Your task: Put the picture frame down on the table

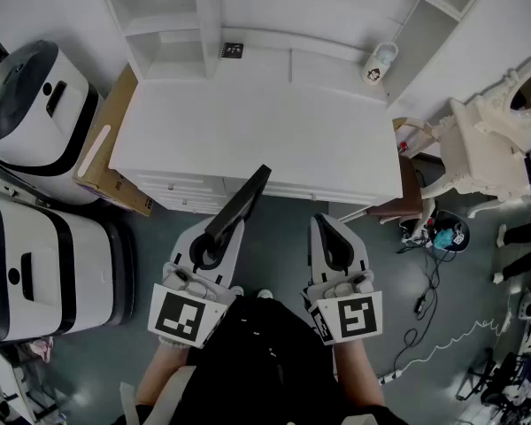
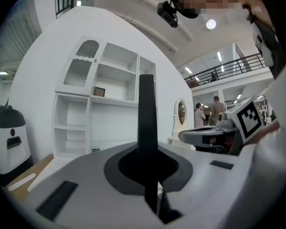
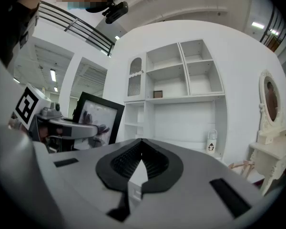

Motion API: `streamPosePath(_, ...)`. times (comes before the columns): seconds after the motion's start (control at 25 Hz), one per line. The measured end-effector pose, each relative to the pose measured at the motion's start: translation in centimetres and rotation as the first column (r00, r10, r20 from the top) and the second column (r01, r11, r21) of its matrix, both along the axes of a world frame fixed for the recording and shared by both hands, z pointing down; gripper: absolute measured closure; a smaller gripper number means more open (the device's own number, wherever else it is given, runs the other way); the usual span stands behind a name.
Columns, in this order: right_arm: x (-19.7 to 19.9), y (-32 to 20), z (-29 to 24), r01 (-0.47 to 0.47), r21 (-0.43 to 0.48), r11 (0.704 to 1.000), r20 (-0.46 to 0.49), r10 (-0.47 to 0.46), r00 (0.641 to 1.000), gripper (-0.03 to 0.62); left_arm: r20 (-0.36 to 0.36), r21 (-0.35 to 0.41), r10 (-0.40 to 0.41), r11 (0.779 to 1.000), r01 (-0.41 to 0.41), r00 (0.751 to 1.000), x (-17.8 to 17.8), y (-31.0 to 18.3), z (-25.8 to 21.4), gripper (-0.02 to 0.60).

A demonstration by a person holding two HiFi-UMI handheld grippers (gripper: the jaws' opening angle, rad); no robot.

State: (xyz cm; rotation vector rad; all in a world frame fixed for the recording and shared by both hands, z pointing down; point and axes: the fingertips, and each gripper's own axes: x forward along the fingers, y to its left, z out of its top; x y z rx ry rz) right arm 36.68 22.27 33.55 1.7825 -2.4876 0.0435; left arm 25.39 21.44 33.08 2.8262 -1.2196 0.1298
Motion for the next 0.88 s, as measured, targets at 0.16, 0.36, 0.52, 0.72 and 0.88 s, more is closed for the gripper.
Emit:
streamPosePath(0.16, 0.0, 0.2, 0.1, 0.000, 0.000, 1.000, 0.000, 0.000, 1.000, 0.592, 0.002, 0.001, -0.003, 1.000, 0.003, 1.000, -0.1, 0.2, 0.0, 0.569)
streamPosePath(0.36, 0.0, 0.3, 0.0, 0.005, -0.003, 1.000, 0.002, -0.005, 1.000, 0.592, 0.003, 0.000, -0.008, 1.000, 0.008, 1.000, -0.1, 0.2, -0.1, 0.569)
streamPosePath(0.52, 0.2, 0.5, -0.2, 0.011, -0.003, 1.000, 0.014, -0.011, 1.000, 0.592, 0.006, 0.003, -0.017, 1.000, 0.017, 1.000, -0.1, 0.5, -0.3, 0.569)
streamPosePath(0.72, 0.2, 0.9, -0.1, 0.037, 0.005, 0.999, 0.019, -0.037, 0.999, 0.592, 0.006, 0.004, -0.047, 0.999, 0.047, 0.999, -0.4, 1.0, -0.2, 0.569)
streamPosePath(0.88, 0.2, 1.2, -0.1, 0.064, 0.006, 0.998, 0.024, -0.064, 0.998, 0.592, 0.006, 0.008, -0.086, 0.996, 0.085, 0.996, -0.8, 1.6, -0.4, 0.569)
